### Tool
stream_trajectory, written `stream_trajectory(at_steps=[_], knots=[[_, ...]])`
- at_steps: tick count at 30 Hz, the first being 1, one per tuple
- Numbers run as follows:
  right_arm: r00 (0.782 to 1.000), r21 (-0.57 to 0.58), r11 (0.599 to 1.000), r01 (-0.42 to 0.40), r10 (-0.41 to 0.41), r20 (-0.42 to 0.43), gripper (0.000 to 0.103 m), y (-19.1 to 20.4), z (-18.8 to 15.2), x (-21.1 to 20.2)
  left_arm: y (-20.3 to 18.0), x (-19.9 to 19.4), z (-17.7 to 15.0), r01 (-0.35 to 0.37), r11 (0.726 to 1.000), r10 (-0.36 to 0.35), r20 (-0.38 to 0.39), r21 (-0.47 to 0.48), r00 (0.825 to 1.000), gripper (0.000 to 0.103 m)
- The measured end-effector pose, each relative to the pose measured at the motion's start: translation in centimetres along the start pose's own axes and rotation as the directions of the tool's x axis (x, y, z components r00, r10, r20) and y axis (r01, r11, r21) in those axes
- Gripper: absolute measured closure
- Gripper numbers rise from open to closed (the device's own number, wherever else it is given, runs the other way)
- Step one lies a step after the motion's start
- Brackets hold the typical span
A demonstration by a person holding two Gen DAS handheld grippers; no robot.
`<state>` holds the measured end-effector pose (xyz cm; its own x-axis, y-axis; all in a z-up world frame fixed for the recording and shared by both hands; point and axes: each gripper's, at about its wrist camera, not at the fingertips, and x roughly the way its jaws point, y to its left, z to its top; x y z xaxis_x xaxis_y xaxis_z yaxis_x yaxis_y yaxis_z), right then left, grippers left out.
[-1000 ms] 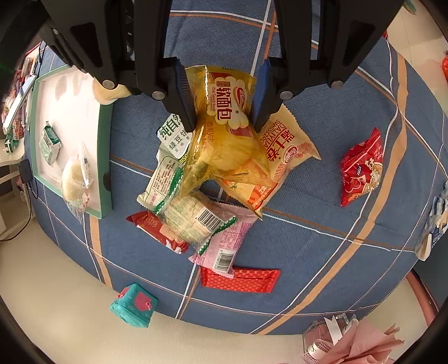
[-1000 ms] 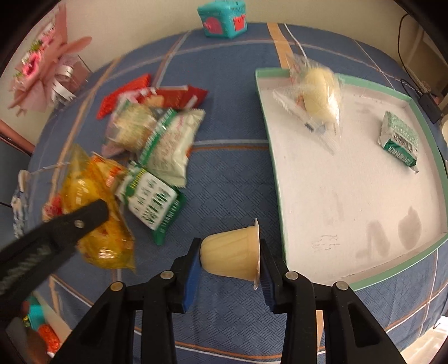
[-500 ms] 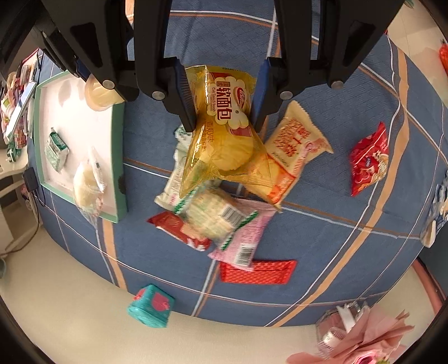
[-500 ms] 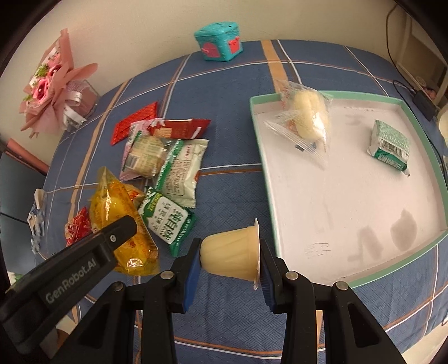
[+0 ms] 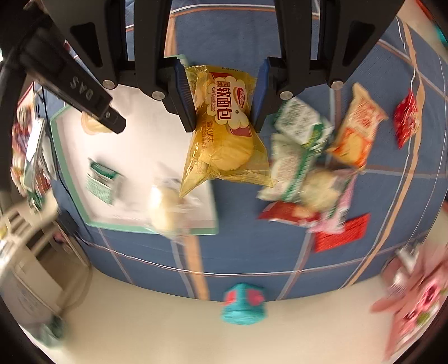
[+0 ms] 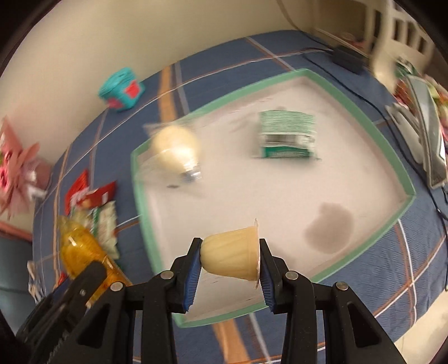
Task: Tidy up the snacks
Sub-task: 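Place the pudding cup and bread bag in the tray, opening both grippers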
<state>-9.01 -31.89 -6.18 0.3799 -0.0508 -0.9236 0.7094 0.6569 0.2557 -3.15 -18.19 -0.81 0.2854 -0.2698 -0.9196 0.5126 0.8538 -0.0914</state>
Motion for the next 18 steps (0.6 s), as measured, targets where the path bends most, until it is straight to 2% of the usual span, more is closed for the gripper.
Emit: stream_trajectory(at_steps=[7,15,18], knots=[[0.999,0.127,0.991,0.042,-0.044,0.011,0.063,-4.6,1.4,0.5,-4.5,2.1,0.6,0.012,0.992,-0.014,0.017,0.122,1.0,0.062],[0.998,0.171,0.983,0.062,-0.062,-0.001,0.063,-6.8,2.3,1.4,-5.9,2.8,1.9,0.048,0.989,-0.055,0.041,0.141,0.998,0.061],[0.998,0.159,0.985,0.069,-0.068,-0.012,0.062,-6.6,2.4,1.7,-5.4,2.9,2.0,0.043,0.991,-0.046,0.028,0.126,0.999,0.042]])
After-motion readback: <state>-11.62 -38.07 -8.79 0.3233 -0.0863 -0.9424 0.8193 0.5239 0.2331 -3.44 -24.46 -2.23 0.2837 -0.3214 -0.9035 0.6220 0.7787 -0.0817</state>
